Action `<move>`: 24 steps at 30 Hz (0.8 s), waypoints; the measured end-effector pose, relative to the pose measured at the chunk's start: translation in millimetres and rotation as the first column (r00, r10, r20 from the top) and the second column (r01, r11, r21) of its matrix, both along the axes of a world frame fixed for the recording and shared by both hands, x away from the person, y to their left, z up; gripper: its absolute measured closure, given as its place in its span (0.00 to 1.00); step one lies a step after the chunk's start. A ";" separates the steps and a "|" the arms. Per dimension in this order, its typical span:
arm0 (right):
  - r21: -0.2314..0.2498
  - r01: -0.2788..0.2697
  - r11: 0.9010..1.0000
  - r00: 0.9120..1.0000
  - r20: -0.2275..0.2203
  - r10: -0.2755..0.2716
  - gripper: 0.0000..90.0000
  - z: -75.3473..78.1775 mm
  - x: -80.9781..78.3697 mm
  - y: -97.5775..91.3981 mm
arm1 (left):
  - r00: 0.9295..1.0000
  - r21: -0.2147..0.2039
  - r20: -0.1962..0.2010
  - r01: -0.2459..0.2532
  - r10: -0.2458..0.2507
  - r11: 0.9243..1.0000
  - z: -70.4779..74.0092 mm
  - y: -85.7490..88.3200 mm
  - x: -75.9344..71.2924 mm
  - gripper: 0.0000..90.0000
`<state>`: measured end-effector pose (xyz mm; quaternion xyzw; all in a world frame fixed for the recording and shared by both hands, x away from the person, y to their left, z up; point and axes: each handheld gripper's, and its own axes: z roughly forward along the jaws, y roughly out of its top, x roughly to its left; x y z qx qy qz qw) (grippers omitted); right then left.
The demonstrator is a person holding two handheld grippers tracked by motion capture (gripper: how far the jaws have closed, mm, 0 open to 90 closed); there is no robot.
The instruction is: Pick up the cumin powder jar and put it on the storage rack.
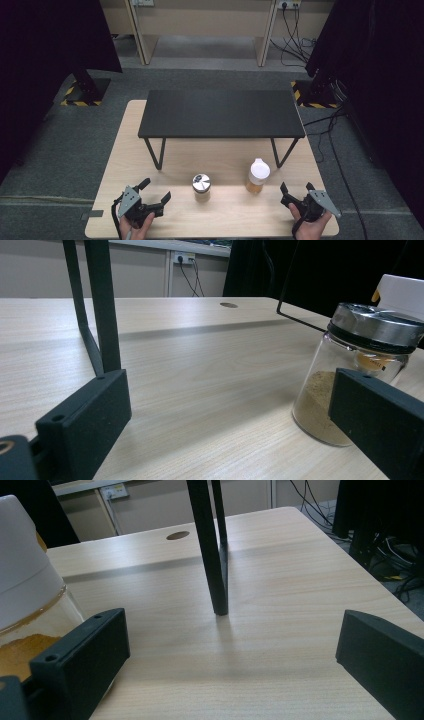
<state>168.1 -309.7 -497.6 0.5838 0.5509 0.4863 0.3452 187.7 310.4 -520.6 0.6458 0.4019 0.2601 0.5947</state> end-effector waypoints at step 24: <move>-0.007 -0.006 1.000 1.000 0.001 0.006 0.01 0.2 1.2 2.1 | 0.996 0.005 0.000 0.094 -0.094 0.996 0.4 8.4 8.3 0.01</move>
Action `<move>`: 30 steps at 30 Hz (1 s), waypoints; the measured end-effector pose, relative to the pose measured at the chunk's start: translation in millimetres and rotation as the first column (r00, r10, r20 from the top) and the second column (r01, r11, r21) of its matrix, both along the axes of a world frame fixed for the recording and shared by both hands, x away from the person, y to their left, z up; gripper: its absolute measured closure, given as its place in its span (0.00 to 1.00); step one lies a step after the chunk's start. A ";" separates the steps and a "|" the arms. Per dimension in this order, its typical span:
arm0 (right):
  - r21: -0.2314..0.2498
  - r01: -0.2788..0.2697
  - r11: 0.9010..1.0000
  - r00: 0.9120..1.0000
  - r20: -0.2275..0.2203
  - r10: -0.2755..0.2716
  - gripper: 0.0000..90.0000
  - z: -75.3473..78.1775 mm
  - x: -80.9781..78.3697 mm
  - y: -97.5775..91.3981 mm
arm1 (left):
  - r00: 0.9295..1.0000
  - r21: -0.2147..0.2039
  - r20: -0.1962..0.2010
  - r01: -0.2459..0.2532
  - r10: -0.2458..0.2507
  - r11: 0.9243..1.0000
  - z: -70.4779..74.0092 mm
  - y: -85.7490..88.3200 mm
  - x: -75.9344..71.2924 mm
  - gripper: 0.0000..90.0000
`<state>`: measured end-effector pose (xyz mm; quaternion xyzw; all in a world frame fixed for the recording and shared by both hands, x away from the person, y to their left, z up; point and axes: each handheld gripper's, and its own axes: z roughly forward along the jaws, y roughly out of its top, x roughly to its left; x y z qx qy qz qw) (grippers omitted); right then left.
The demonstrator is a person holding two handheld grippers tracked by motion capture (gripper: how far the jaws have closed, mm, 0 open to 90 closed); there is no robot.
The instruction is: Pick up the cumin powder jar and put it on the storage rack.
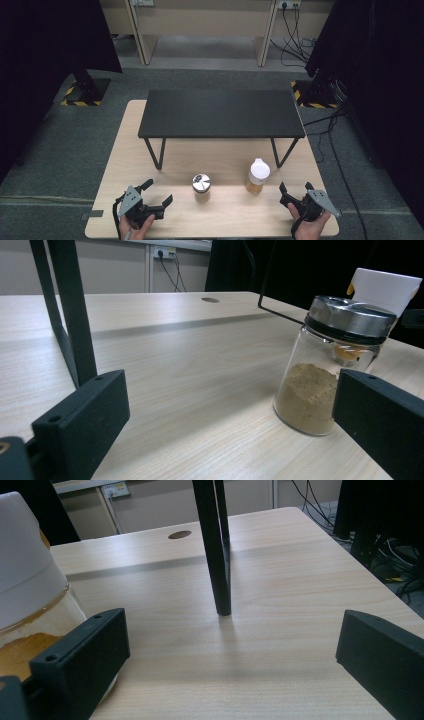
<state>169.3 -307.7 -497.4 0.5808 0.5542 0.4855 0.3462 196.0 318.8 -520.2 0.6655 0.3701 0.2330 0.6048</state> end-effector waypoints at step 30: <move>-0.019 -0.013 1.000 1.000 0.007 0.013 0.01 -0.5 0.6 4.7 | 0.970 0.176 0.007 0.238 -0.243 0.955 17.1 -49.1 31.9 0.03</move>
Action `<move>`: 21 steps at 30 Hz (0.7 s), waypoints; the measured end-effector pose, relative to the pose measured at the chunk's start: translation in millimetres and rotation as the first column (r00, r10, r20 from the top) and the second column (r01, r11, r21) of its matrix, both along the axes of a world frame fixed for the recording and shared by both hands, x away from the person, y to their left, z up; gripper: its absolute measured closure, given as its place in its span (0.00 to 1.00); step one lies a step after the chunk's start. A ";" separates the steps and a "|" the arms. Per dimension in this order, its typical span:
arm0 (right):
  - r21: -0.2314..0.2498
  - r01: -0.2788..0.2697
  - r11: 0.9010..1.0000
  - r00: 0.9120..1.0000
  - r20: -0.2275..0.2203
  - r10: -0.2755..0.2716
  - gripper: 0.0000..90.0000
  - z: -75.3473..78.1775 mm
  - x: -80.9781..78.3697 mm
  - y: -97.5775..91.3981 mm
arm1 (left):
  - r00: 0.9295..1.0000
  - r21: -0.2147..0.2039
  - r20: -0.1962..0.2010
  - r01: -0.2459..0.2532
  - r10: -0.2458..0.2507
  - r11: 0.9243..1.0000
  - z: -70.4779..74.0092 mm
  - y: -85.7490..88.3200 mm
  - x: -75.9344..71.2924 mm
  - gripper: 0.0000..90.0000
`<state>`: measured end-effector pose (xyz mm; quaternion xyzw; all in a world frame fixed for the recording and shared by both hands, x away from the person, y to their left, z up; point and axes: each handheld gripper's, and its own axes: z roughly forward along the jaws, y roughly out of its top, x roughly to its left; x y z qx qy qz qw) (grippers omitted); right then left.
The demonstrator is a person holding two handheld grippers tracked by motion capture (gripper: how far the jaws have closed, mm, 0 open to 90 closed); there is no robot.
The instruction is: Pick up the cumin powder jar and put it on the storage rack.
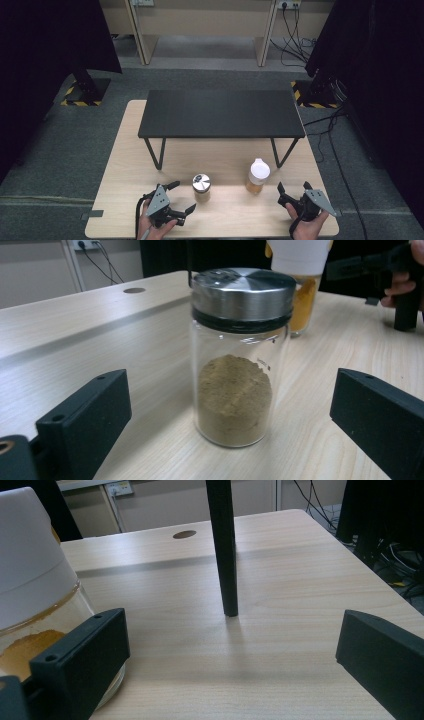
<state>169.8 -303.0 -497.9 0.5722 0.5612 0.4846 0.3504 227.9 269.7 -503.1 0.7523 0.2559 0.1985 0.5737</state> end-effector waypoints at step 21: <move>-0.002 0.001 1.000 1.000 0.007 -0.001 0.01 -1.0 -1.0 0.7 | 0.998 0.081 -0.053 0.023 -0.019 0.996 13.6 -43.9 25.0 0.08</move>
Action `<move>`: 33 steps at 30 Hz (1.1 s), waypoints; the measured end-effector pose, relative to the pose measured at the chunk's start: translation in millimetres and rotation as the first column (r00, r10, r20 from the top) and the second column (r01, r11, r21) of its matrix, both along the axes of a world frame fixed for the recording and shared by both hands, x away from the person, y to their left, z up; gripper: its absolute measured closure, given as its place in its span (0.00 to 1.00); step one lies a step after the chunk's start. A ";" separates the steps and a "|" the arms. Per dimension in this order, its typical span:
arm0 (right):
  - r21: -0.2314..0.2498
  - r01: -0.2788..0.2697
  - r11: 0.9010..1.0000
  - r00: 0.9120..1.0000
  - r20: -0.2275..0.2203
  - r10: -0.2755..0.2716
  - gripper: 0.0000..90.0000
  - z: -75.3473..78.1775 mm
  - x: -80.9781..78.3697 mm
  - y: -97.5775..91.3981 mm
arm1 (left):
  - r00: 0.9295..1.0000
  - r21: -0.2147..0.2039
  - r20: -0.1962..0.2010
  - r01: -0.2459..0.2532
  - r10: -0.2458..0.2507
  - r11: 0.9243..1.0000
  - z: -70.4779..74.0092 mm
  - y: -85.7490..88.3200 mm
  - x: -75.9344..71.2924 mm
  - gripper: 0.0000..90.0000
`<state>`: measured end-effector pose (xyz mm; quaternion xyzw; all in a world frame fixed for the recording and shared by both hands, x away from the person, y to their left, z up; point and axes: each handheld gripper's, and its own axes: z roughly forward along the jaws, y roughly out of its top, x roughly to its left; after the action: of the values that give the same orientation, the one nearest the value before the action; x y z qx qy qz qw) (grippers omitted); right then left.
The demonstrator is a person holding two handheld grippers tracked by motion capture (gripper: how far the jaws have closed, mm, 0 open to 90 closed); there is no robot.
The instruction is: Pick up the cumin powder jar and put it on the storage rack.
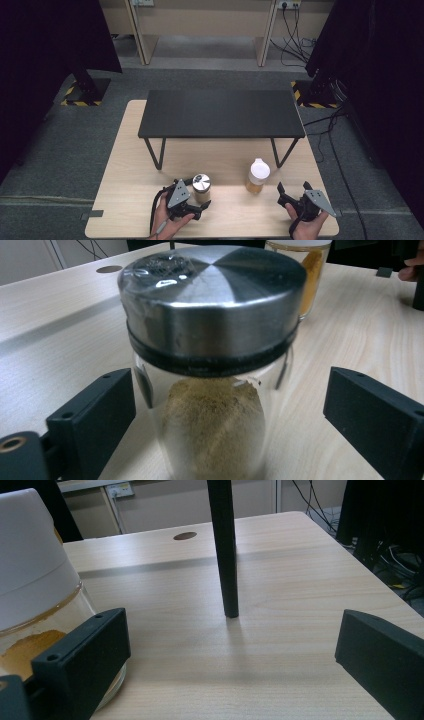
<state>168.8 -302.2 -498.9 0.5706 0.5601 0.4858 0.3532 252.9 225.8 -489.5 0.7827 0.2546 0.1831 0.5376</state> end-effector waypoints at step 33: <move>-0.011 0.000 1.000 1.000 0.003 0.000 0.02 0.0 -0.5 1.8 | 0.998 -0.017 -0.011 -0.060 0.060 0.998 -1.0 -4.2 -2.0 0.34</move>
<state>168.3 -300.4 -498.9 0.5681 0.5621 0.4834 0.3573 251.0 221.6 -490.5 0.7709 0.2823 0.1929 0.5374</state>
